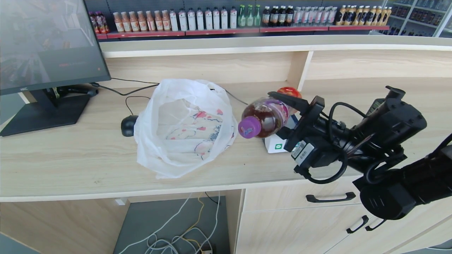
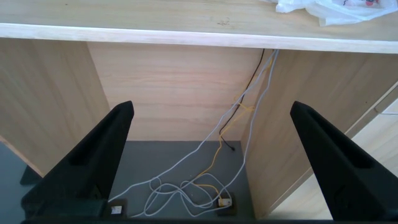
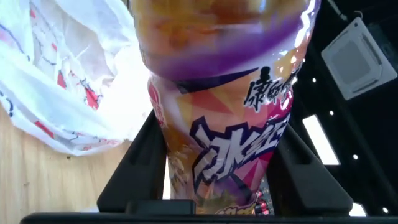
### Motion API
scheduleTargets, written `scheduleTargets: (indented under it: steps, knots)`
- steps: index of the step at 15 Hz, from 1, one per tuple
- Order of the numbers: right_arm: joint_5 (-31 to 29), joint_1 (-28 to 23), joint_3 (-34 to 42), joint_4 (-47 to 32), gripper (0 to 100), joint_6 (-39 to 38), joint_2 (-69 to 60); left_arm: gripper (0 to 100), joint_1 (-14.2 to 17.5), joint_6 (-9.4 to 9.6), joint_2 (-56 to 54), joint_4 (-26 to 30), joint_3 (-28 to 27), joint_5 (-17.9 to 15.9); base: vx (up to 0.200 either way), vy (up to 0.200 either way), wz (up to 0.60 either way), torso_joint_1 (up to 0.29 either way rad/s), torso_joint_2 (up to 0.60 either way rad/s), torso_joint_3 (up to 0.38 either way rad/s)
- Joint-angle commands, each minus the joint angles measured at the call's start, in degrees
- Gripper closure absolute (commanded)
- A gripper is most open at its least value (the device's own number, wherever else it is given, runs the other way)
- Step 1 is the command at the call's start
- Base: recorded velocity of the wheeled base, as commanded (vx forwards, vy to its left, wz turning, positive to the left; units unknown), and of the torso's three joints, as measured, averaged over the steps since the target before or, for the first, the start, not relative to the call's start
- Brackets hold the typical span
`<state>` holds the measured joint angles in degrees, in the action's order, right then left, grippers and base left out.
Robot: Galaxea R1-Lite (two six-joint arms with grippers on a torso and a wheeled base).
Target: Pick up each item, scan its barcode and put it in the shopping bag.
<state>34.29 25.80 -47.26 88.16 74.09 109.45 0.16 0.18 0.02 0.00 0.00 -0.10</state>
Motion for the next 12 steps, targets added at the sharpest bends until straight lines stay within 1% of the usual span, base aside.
scheduleTargets:
  steps: [1, 4, 7, 9, 10, 12]
  knots:
    - [-1.4, 1.5, -0.9, 0.3, 100, -1.8, -3.2, 0, 0.0, -0.01, 0.0, 0.0, 0.0, 0.0, 0.000, 0.000, 0.00, 0.000, 0.00, 0.000]
    - [-5.6, 4.9, -0.6, 0.9, 100, -8.8, -4.3, 0, 0.0, -0.01, 0.0, 0.0, 0.0, 0.0, 0.000, 0.000, 0.00, 0.000, 0.00, 0.000]
    - [-14.4, 9.2, -0.6, 1.8, 100, -19.3, -4.7, 0, 0.0, -0.01, 0.0, 0.0, 0.0, 0.0, 0.000, 0.000, 0.00, 0.000, 0.00, 0.000]
    - [-21.2, 10.9, -0.8, 1.8, 100, -25.1, -6.4, 0, 0.0, -0.01, 0.0, 0.0, 0.0, 0.0, 0.000, 0.000, 0.00, 0.000, 0.00, 0.000]
    - [-23.3, 11.3, -0.8, 1.8, 100, -27.5, -7.3, 0, 0.0, -0.01, 0.0, 0.0, 0.0, 0.0, 0.000, 0.000, 0.00, 0.000, 0.00, 0.000]
    - [-24.4, 11.3, -0.9, 1.8, 100, -30.4, -8.7, 0, 0.0, -0.01, 0.0, 0.0, 0.0, 0.0, 0.000, 0.000, 0.00, 0.000, 0.00, 0.000]
